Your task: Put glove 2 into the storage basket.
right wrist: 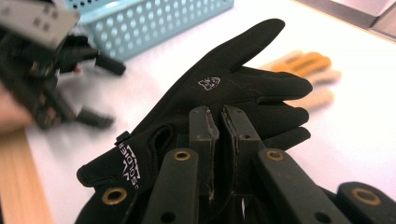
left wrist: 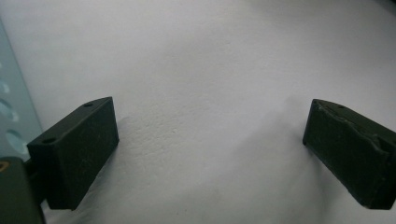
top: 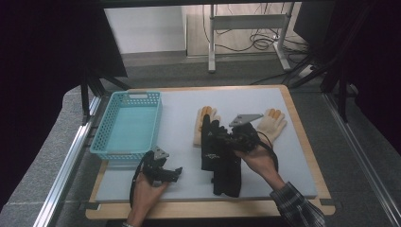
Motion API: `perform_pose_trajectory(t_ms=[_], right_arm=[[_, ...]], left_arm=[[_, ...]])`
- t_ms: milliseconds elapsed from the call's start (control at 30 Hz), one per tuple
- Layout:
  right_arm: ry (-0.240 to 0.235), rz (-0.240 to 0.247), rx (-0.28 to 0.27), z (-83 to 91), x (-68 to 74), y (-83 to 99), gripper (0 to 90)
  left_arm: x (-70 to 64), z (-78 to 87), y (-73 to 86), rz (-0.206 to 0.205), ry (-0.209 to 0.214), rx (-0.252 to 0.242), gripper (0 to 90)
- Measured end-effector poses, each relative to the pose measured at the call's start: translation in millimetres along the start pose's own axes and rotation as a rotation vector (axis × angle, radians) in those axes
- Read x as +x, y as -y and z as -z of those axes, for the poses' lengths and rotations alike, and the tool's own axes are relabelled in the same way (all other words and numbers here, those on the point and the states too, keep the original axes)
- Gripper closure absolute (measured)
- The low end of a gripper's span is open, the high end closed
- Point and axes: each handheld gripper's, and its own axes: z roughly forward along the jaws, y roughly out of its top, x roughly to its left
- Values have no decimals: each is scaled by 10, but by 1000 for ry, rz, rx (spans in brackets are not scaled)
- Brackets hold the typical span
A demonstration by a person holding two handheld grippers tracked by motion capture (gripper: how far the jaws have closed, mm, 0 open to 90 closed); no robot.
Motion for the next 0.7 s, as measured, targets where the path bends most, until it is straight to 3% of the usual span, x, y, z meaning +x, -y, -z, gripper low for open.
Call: perform_pose_trajectory(t_ms=[100, 233, 433, 567, 633, 700], right_arm=[[14, 4, 1, 114, 33, 106, 815], [46, -17, 3, 300, 104, 393, 814], [62, -17, 23, 207, 153, 596, 811], [51, -57, 45, 84, 164, 768, 784], [44, -85, 62, 16, 152, 861, 631], [55, -89, 59, 21, 130, 891, 556]], left_arm=[[-2, -2, 1, 3, 1, -3, 36], [-2, -3, 2, 3, 1, -3, 36], [0, 0, 2, -2, -1, -1, 36], [0, 0, 2, -1, -1, -1, 36], [-1, 0, 2, -2, -1, -1, 36], [-1, 1, 2, -2, -1, -1, 36]])
